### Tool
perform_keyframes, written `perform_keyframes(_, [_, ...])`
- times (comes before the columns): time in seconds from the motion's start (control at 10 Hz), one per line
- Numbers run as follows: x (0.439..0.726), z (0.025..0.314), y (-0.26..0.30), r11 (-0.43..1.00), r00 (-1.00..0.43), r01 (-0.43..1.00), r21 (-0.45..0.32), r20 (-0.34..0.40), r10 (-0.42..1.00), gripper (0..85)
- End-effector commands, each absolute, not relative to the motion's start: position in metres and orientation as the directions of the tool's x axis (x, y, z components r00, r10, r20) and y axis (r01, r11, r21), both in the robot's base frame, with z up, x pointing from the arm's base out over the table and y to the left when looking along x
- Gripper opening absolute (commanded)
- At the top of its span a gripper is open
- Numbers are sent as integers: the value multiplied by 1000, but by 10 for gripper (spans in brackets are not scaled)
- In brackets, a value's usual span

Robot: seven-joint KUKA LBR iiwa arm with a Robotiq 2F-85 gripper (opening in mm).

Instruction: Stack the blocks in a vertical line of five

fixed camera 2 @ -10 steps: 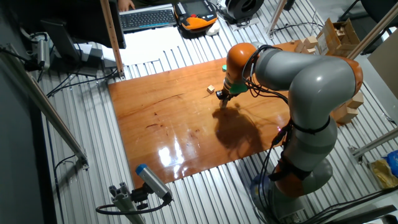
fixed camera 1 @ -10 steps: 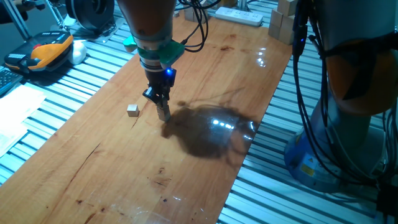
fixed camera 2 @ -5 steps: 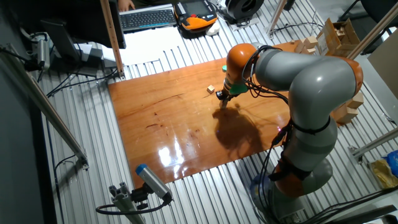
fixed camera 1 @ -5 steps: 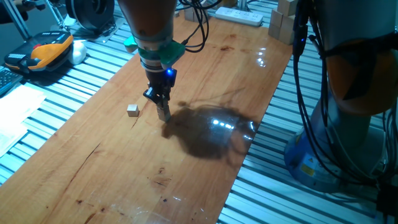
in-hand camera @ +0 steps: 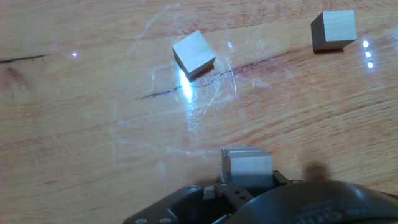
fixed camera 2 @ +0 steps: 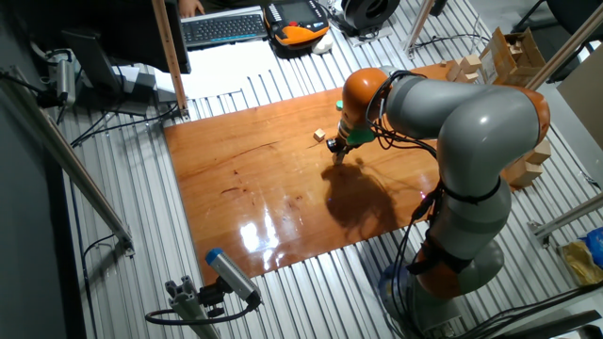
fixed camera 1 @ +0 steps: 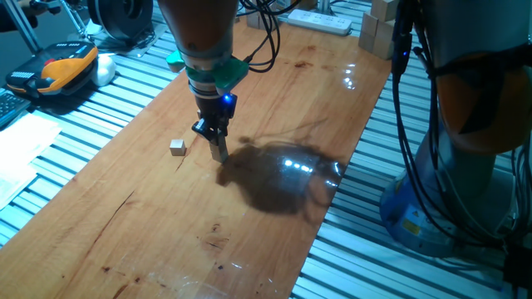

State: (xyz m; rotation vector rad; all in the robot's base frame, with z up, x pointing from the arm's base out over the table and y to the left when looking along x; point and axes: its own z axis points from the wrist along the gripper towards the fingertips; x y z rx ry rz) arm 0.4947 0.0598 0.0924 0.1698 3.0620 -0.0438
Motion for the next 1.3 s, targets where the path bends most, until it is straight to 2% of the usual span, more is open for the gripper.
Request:
perform_keyframes(0.0, [495,92,60,993,-991,113,-24,-78,111,0])
perform_keyframes(1.2, [498,97,55,987,-984,158,-10,-82,156,0])
